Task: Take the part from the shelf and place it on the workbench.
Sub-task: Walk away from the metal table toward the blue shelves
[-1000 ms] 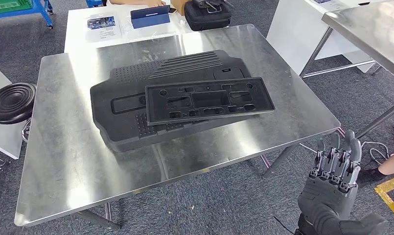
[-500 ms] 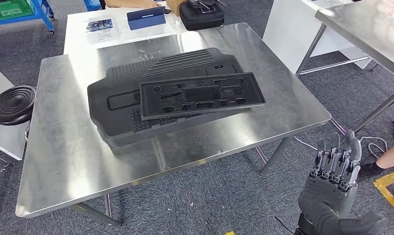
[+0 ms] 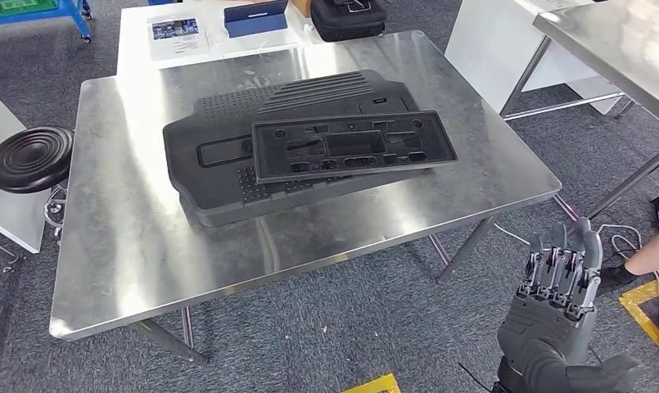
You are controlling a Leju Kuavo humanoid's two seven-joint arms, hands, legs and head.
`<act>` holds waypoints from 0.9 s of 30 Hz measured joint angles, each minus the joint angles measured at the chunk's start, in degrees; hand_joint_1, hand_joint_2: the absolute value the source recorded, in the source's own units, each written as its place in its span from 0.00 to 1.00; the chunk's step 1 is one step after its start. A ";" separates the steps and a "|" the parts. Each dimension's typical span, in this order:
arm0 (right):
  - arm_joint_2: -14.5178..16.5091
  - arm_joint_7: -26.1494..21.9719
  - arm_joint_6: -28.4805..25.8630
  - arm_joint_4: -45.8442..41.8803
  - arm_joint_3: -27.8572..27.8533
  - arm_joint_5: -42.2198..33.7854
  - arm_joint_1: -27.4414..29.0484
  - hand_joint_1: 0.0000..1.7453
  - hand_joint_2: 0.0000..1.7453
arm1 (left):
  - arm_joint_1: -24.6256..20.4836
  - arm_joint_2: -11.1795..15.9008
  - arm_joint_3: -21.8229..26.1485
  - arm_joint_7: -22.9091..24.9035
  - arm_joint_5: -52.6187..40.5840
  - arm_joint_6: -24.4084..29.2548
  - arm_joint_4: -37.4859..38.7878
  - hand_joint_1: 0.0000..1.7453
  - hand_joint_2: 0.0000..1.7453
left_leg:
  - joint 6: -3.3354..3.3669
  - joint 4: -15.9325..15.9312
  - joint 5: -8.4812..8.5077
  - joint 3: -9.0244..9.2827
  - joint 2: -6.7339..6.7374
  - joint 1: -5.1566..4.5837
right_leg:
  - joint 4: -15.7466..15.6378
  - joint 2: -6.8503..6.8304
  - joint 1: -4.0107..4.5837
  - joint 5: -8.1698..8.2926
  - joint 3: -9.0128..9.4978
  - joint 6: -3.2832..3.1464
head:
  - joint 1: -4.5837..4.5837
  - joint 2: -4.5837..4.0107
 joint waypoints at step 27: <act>0.19 -0.16 -1.87 0.05 -0.05 -0.44 -0.28 0.00 0.00 | -0.16 0.03 0.04 -0.23 -0.15 -0.10 0.00 0.00 0.00 | 0.29 -0.31 -0.66 0.85 0.31 0.30 | 12.42 0.04 -0.09 -3.32 -8.18 -0.82 | -0.18 0.00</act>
